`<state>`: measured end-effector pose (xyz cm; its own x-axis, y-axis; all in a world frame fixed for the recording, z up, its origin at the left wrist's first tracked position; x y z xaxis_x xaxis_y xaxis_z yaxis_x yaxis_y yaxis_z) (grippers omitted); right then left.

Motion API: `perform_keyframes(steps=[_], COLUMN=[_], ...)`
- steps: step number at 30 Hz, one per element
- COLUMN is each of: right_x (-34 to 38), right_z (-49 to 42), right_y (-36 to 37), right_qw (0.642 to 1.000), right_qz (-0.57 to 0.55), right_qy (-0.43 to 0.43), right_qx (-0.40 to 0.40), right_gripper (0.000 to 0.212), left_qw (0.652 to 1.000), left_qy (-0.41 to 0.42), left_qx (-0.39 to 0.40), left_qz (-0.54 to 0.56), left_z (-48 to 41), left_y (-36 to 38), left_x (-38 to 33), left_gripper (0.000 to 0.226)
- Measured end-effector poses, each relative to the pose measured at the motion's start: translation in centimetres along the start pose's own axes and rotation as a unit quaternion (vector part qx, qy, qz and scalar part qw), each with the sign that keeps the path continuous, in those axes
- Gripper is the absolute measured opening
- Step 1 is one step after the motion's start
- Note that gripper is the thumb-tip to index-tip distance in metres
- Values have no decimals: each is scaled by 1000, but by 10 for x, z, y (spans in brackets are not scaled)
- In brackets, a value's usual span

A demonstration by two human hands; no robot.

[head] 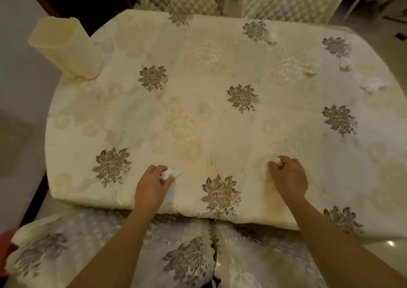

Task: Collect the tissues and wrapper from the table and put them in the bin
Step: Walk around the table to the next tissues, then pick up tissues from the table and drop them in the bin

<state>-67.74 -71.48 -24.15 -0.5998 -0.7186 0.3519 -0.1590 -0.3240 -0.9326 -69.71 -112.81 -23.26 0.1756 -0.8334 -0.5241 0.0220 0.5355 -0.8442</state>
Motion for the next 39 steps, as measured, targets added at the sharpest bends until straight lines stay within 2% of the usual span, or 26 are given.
perform_keyframes(steps=[4,11,12,15,20,22,25,31,39], right_x=[2,29,36,56,83,87,88,101,132], right_z=[1,11,16,33,62,74,90,119,180], right_y=[0,-15,-22,-49,-96,-110,-123,-137,-117], right_qw=[999,992,988,971,929,906,882,863,836], right_qz=[-5,-121,-147,-229,-359,-412,-460,-479,-452], right_qy=[-20,-39,-44,-60,-74,-67,-64,-112,-208], right_qx=[-31,16,18,19,49,63,72,114,229], right_gripper=[30,29,29,24,3,13,8,4,7], left_qw=[999,993,991,981,964,956,943,934,914], left_qy=[33,4,3,-2,17,29,15,-2,-78], left_qx=[-9,-59,-65,-74,-81,-89,-97,-128,-222], left_qz=[-10,99,117,178,254,277,318,334,331], left_z=[0,11,14,23,49,62,81,118,195], left_y=[8,-16,-22,-39,-68,-79,-89,-108,-136], left_x=[-7,-36,-42,-63,-107,-123,-137,-138,-91], left_gripper=[23,9,14,37,32,27,29,39,32])
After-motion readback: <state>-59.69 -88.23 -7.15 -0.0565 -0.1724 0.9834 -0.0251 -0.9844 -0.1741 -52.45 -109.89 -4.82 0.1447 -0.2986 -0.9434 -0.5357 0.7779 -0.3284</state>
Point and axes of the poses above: each hand's wrist, its own z-axis away from the middle knuckle, its own y-axis out of the palm, x = y × z, the point moved 7 cm from there along -z, towards the middle knuckle, and after that the axes turned 7 degrees about -x, right-handed, at the moved point
